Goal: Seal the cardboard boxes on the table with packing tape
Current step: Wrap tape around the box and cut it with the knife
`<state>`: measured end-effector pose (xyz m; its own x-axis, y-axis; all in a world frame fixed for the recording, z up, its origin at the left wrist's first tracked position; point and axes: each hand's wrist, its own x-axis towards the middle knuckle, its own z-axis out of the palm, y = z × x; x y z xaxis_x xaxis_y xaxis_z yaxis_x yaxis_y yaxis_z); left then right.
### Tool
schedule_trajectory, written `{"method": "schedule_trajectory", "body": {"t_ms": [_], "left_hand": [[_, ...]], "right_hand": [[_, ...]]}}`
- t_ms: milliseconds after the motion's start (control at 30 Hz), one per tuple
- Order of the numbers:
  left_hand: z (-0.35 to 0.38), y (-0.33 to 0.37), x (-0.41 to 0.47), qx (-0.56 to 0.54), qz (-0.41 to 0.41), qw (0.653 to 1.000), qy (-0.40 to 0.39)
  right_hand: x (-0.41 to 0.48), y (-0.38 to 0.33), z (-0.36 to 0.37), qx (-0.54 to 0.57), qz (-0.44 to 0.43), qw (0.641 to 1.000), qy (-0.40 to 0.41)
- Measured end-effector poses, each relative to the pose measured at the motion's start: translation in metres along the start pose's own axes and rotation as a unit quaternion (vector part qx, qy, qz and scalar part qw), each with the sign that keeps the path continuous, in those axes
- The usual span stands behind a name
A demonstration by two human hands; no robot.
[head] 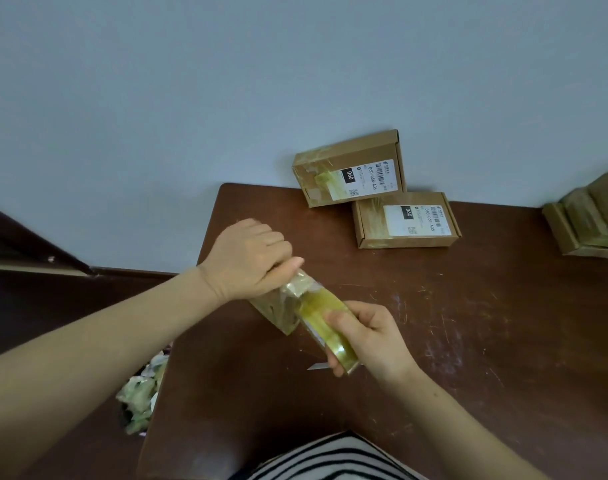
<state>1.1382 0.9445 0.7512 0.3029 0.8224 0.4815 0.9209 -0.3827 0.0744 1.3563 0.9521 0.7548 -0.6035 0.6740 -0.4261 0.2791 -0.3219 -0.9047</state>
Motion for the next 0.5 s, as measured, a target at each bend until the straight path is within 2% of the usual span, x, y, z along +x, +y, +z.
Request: {"method": "schedule_trajectory", "body": {"t_ms": [67,133,300,467,500], "left_hand": [[0.006,0.000,-0.005,0.030,-0.050,0.998,0.027],[0.006,0.002,0.000,0.019,-0.048,0.999,0.011],[0.006,0.022,0.009,0.027,-0.027,0.998,-0.043],[0.020,0.039,0.006,0.012,0.004,1.000,-0.001],[0.018,0.037,0.007,0.007,0.014,1.000,-0.015]], "right_hand": [[0.003,0.002,0.002,-0.004,0.004,1.000,0.004],[0.005,0.001,0.001,-0.001,0.007,1.000,0.016],[0.012,-0.004,-0.006,-0.013,0.006,1.000,0.021],[0.011,0.002,-0.001,-0.020,-0.001,1.000,0.008],[0.011,0.002,-0.002,-0.019,0.004,1.000,0.006]]}}
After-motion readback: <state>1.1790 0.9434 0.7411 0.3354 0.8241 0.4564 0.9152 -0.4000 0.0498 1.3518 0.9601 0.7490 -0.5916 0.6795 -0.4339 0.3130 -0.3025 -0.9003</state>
